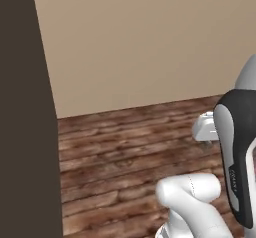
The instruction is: Place two dumplings into each of the tupperware containers and then place the containers in the fridge.
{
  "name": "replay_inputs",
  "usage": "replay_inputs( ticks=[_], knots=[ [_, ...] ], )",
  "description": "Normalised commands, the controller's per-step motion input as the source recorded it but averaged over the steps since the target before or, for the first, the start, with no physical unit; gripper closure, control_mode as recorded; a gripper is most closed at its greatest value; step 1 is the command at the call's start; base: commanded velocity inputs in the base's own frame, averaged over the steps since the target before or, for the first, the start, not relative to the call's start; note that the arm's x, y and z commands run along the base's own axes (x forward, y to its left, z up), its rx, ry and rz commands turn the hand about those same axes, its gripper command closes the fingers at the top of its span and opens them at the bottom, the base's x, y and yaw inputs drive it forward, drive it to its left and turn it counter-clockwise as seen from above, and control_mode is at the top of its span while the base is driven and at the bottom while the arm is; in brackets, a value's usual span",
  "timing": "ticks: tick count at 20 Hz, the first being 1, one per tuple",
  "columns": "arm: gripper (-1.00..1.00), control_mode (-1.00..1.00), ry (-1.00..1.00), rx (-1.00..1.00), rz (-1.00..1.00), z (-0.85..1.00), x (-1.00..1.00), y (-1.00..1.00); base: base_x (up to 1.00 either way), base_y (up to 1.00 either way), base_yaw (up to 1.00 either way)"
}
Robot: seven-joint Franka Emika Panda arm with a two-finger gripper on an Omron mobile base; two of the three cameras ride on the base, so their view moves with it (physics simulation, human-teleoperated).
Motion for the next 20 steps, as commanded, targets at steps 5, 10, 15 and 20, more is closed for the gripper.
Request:
replay_inputs(
  ticks=[5, 10, 15, 20],
  knots=[
    [-1.00, 1.00, 0.00, 0.00, 0.00, 0.00, 0.00, 0.00, 1.00, 0.60, -0.30],
    [-1.00, 1.00, 0.00, 0.00, 0.00, 0.00, 0.00, 0.00, 1.00, 0.66, -0.34],
    [-1.00, 1.00, 0.00, 0.00, 0.00, 0.00, 0.00, 0.00, 0.92, 0.73, -0.59],
    [-1.00, 1.00, 0.00, 0.00, 0.00, 0.00, 0.00, 0.00, 0.74, 0.67, -0.72]
  ],
)
